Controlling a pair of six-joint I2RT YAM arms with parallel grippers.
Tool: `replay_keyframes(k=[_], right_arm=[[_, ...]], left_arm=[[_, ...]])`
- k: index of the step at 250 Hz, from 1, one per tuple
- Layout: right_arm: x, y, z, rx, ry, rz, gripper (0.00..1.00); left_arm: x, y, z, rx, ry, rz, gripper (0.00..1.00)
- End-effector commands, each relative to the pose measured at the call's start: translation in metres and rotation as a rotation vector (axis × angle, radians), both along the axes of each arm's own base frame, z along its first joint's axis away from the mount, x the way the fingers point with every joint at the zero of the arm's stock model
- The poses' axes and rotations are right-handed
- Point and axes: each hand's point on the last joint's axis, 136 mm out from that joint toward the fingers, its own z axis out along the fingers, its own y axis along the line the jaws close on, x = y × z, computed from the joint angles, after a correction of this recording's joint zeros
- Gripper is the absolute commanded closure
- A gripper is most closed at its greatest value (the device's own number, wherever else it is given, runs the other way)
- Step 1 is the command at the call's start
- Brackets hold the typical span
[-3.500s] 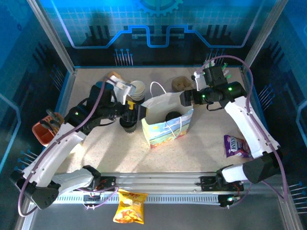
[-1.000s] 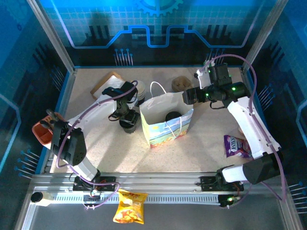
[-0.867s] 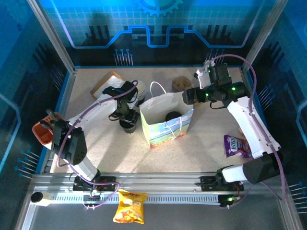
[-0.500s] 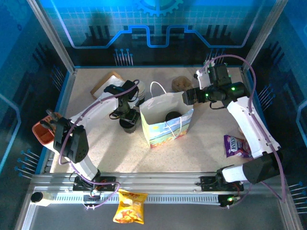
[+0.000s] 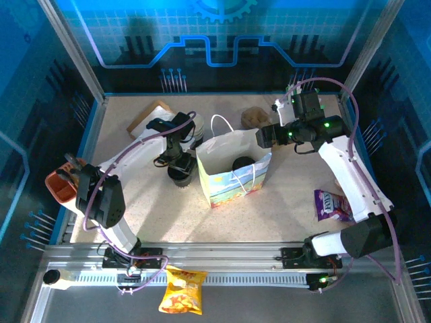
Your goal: Pack the takeout coffee
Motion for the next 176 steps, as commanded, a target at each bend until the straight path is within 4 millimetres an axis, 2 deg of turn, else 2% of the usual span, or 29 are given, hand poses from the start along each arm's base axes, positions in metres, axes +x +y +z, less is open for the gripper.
replay_keyframes(k=[1,116,176], right_arm=[[0.0002,-0.0014,-0.0043,0.006,0.012,0.008,0.05],[0.0013,-0.0008,-0.0068,0.006,0.019,0.01,0.05],[0.0017,-0.0004,-0.0077,0.006,0.023,0.011,0.05]], left_arm=[[-0.0073,-0.0019,-0.0021,0.001,0.038,-0.029,0.2],[-0.0107,-0.0022,-0.004,-0.009,0.044,-0.025,0.24],[-0.012,-0.0008,-0.0076,0.0,0.056,-0.025,0.23]])
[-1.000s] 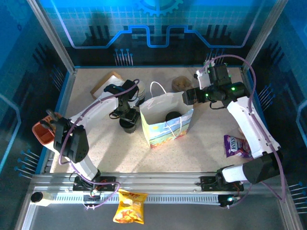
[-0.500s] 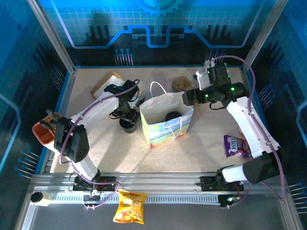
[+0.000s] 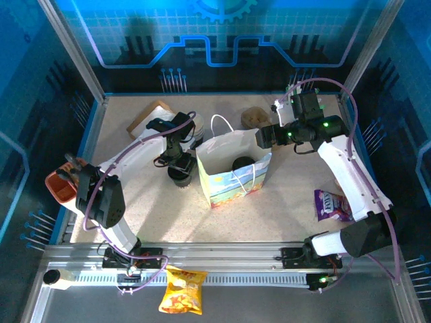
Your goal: Pack the takeout coffee
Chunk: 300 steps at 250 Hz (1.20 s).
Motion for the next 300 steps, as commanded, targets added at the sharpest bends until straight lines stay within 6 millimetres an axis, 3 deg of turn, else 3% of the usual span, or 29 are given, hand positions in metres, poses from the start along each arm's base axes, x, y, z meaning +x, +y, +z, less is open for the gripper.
replay_keyframes(k=[1,84,165,243,300], right_arm=[[0.001,-0.001,-0.004,0.008,0.011,0.009,0.05],[0.002,0.0,-0.006,0.009,0.018,0.013,0.05],[0.001,0.0,-0.008,0.007,0.022,0.012,0.05],[0.001,-0.001,-0.009,0.003,0.025,0.01,0.05],[-0.001,0.0,-0.004,0.014,0.019,0.012,0.05]], left_arm=[[-0.012,0.0,-0.008,0.002,0.055,-0.024,0.23],[-0.012,0.0,0.0,-0.004,0.039,-0.024,0.21],[-0.015,0.001,-0.006,0.0,0.052,-0.021,0.22],[-0.019,0.001,-0.01,-0.005,0.067,-0.021,0.33],[-0.015,0.005,0.009,-0.037,0.011,-0.005,0.39]])
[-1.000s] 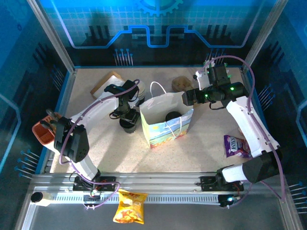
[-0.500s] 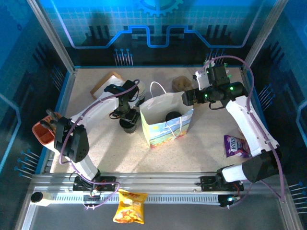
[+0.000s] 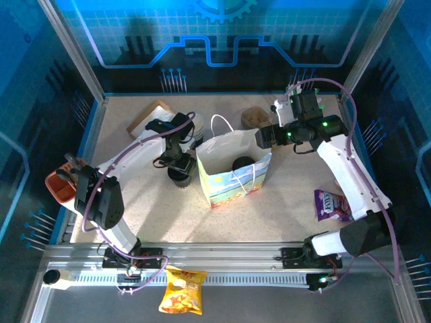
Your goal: Pack the takeout coffee
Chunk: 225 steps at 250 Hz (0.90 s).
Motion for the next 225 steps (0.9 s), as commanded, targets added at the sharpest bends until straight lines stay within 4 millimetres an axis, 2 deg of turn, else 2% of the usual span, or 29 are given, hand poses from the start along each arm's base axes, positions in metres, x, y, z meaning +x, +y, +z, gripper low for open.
replay_keyframes(k=[1,49,117,168,225], right_arm=[[-0.002,-0.001,-0.001,0.016,0.011,0.011,0.05],[-0.005,0.004,0.006,0.052,0.008,0.023,0.05],[-0.012,0.013,0.01,0.075,0.022,0.042,0.06],[-0.016,0.014,0.004,0.045,0.042,0.038,0.08],[-0.017,0.016,-0.001,-0.031,0.064,0.03,0.16]], left_arm=[[-0.013,0.004,0.009,-0.027,0.018,-0.004,0.39],[-0.011,0.018,0.037,-0.064,-0.063,0.04,0.41],[-0.01,0.039,0.097,-0.12,-0.217,0.092,0.42],[-0.01,0.039,0.149,-0.166,-0.336,0.082,0.43],[-0.021,0.027,0.211,-0.267,-0.478,0.014,0.44]])
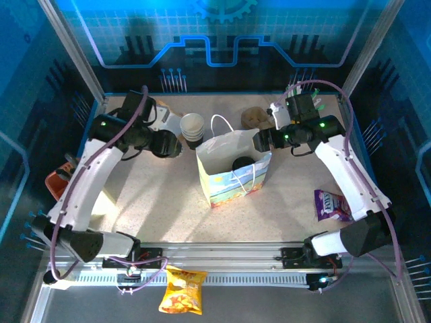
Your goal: Pack the takeout coffee
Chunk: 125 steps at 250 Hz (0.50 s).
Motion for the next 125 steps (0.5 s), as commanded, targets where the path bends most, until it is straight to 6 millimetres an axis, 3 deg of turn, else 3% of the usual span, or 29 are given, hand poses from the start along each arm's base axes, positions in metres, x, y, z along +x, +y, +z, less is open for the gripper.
replay_keyframes(k=[1,73,125], right_arm=[[-0.003,0.002,0.004,-0.045,0.008,-0.003,0.16],[-0.005,0.009,-0.002,-0.105,0.02,0.01,0.37],[-0.006,0.018,0.0,-0.09,0.011,0.024,0.51]], left_arm=[[-0.018,-0.007,0.037,-0.049,-0.077,-0.075,0.44],[-0.046,-0.036,0.108,-0.101,-0.264,-0.256,0.44],[-0.063,-0.067,0.128,-0.131,-0.3,-0.41,0.46]])
